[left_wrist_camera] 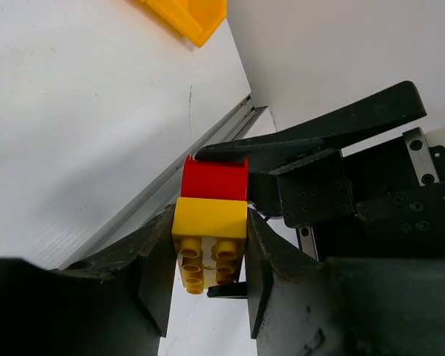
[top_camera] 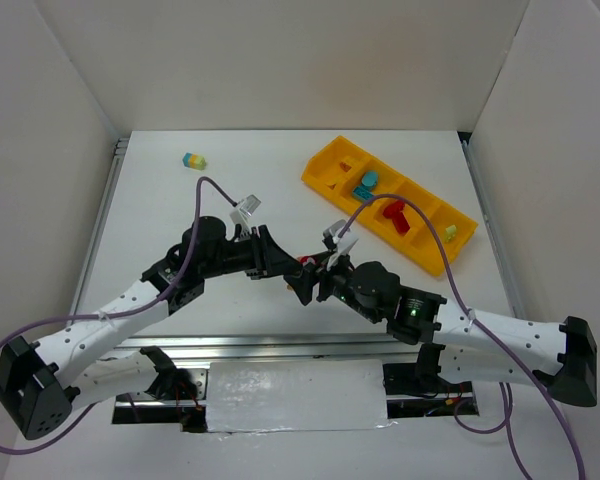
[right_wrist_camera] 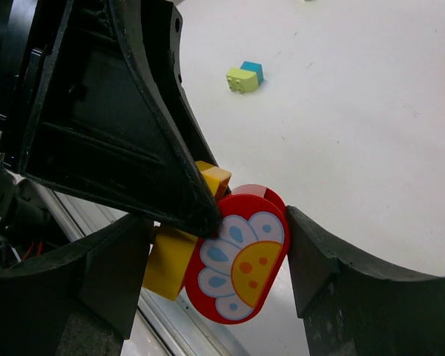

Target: Sort the legos into containers by color

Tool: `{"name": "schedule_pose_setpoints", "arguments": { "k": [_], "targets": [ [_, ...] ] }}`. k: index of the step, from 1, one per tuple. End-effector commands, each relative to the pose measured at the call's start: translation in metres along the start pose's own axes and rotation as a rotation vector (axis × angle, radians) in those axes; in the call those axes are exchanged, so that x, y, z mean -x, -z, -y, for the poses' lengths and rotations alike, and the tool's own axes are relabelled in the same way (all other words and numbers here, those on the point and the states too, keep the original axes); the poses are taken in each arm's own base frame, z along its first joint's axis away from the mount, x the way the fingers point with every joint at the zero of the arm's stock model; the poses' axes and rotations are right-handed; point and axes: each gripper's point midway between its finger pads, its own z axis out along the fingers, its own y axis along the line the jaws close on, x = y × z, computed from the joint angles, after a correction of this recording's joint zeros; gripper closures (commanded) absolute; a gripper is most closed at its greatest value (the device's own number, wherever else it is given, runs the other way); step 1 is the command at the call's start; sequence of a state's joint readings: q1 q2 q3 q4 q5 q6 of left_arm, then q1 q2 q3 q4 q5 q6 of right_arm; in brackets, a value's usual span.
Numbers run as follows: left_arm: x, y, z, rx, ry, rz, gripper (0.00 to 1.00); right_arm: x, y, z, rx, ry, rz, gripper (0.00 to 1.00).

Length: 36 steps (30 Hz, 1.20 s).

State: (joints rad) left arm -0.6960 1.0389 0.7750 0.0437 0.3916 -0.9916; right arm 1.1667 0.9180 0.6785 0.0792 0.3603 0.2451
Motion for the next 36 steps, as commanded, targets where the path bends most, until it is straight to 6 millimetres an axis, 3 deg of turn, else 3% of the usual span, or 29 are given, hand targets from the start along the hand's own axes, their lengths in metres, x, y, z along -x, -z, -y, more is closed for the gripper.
{"name": "schedule_pose_setpoints", "arguments": {
  "k": [1, 3, 4, 9, 11, 13, 18, 22, 28, 31, 34, 36],
  "targets": [
    [0.008, 0.001, 0.032, -0.127, -0.067, 0.010, 1.00, 0.009, -0.002, -0.015, 0.064, -0.028, 0.035, 0.48],
    [0.010, 0.005, 0.035, -0.129, -0.094, 0.024, 1.00, 0.006, -0.001, -0.016, 0.075, -0.037, 0.029, 0.10],
    [0.013, 0.006, 0.035, -0.122, -0.114, 0.038, 1.00, 0.006, 0.002, -0.017, 0.086, -0.033, 0.024, 0.00],
    [0.025, 0.014, 0.030, -0.050, -0.188, 0.086, 1.00, 0.001, 0.012, -0.006, 0.093, -0.062, -0.044, 0.00],
    [0.030, 0.018, 0.033, -0.050, -0.238, 0.103, 1.00, -0.003, 0.024, -0.001, 0.123, -0.081, -0.085, 0.00],
    [0.030, 0.021, 0.037, -0.067, -0.293, 0.106, 1.00, -0.004, 0.041, -0.011, 0.256, -0.090, -0.113, 0.00],
    [0.013, 0.027, 0.058, -0.227, -0.402, 0.033, 1.00, 0.008, 0.066, -0.006, 0.323, -0.124, -0.074, 0.00],
    [-0.003, 0.037, 0.078, -0.372, -0.479, -0.024, 1.00, 0.024, 0.081, -0.023, 0.481, -0.156, -0.035, 0.00],
    [-0.022, 0.061, 0.104, -0.572, -0.558, -0.044, 1.00, 0.039, 0.082, -0.045, 0.623, -0.184, -0.024, 0.01],
    [-0.026, 0.064, 0.106, -0.604, -0.564, -0.050, 1.00, 0.047, 0.080, -0.051, 0.658, -0.192, -0.007, 0.03],
    [-0.027, 0.060, 0.103, -0.592, -0.553, -0.060, 1.00, 0.057, 0.083, -0.061, 0.725, -0.197, 0.019, 0.09],
    [-0.027, 0.058, 0.102, -0.591, -0.550, -0.061, 1.00, 0.063, 0.087, -0.070, 0.790, -0.201, 0.032, 0.29]
  ]
}}
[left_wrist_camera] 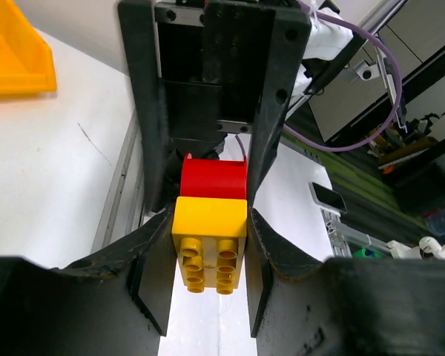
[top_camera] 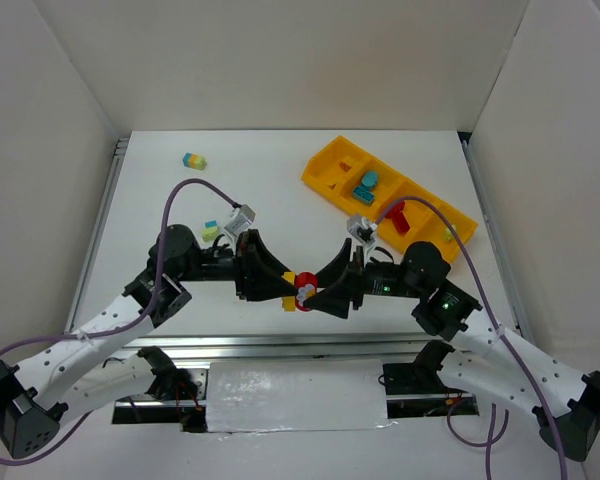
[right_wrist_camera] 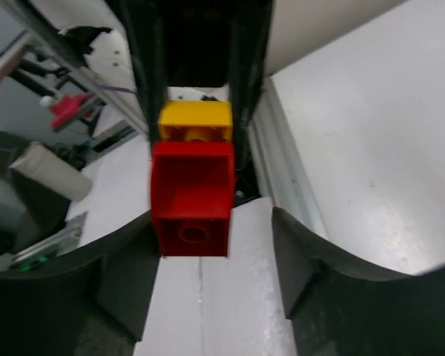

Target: Sort the legos into containers by color

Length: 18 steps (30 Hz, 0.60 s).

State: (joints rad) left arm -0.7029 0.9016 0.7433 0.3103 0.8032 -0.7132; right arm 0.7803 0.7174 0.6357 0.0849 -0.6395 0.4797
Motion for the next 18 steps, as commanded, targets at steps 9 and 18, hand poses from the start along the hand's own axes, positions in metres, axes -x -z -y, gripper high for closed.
{"name": "schedule_pose_setpoints", "arguments": {
  "k": [9, 18],
  "targets": [
    [0.022, 0.007, -0.007, 0.130, -0.098, 0.063, 1.00, 0.021, -0.001, -0.006, 0.076, 0.070, 0.086, 1.00],
    [0.032, 0.039, -0.047, 0.493, -0.076, 0.052, 1.00, 0.033, 0.062, 0.168, -0.778, -0.228, 0.214, 1.00]
  ]
}}
